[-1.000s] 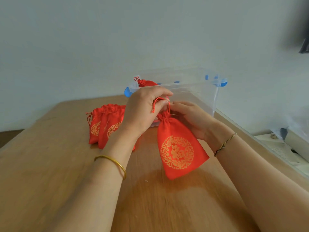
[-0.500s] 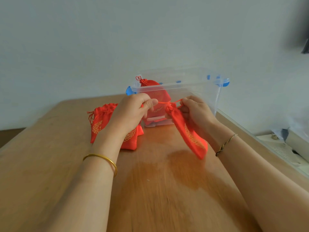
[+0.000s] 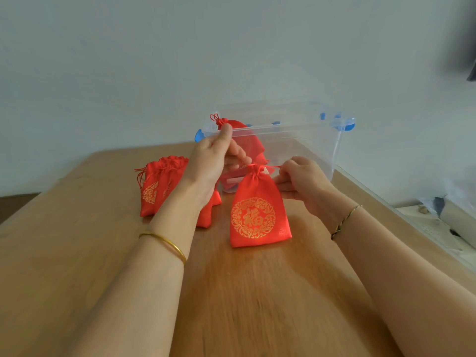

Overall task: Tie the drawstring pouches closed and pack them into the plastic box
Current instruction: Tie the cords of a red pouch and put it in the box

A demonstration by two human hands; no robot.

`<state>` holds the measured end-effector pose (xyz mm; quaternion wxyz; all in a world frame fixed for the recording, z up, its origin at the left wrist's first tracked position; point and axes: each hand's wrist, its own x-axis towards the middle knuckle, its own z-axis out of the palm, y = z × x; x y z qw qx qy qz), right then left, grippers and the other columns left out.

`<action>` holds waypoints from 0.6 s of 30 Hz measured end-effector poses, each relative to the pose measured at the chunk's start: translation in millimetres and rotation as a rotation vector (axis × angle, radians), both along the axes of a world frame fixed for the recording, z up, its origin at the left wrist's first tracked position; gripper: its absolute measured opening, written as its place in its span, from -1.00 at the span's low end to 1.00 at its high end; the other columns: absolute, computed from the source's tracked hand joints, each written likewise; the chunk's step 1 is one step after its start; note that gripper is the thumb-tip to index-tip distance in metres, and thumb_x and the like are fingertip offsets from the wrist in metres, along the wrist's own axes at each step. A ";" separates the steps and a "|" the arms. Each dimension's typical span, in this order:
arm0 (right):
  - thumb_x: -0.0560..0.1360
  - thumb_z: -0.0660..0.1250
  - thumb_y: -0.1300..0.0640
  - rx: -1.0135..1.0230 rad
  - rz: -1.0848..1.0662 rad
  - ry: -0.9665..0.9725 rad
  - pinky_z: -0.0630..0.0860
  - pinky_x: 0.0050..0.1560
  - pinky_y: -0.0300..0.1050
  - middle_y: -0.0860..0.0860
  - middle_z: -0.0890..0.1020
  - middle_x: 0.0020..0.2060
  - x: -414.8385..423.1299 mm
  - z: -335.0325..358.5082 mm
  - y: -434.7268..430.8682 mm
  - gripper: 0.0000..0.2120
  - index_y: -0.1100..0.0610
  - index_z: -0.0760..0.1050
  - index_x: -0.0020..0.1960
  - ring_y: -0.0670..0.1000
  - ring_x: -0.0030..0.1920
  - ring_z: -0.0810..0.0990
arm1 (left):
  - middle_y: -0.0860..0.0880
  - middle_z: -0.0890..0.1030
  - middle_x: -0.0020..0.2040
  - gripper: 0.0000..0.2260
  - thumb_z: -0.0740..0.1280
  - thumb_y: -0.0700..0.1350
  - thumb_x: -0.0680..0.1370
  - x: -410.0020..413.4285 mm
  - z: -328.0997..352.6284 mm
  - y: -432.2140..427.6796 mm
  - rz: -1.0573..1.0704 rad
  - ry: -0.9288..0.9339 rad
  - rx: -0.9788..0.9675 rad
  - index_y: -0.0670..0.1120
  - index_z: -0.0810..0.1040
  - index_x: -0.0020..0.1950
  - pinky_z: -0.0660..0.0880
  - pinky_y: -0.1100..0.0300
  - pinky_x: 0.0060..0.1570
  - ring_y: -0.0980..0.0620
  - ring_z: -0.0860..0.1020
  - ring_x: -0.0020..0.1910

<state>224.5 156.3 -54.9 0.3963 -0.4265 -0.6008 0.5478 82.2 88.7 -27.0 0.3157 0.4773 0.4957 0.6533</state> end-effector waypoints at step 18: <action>0.35 0.33 0.24 0.758 -0.227 -0.424 0.33 -0.18 -0.15 -0.07 0.49 -0.18 2.1 13.6 -3.2 -0.85 0.05 0.46 -0.12 -0.03 -0.14 0.45 | -0.04 0.49 -0.38 -0.83 0.29 -0.17 0.52 2.4 -14.3 2.1 -0.049 0.421 -0.380 -0.14 0.53 -0.27 0.28 0.26 -0.48 0.10 0.40 -0.47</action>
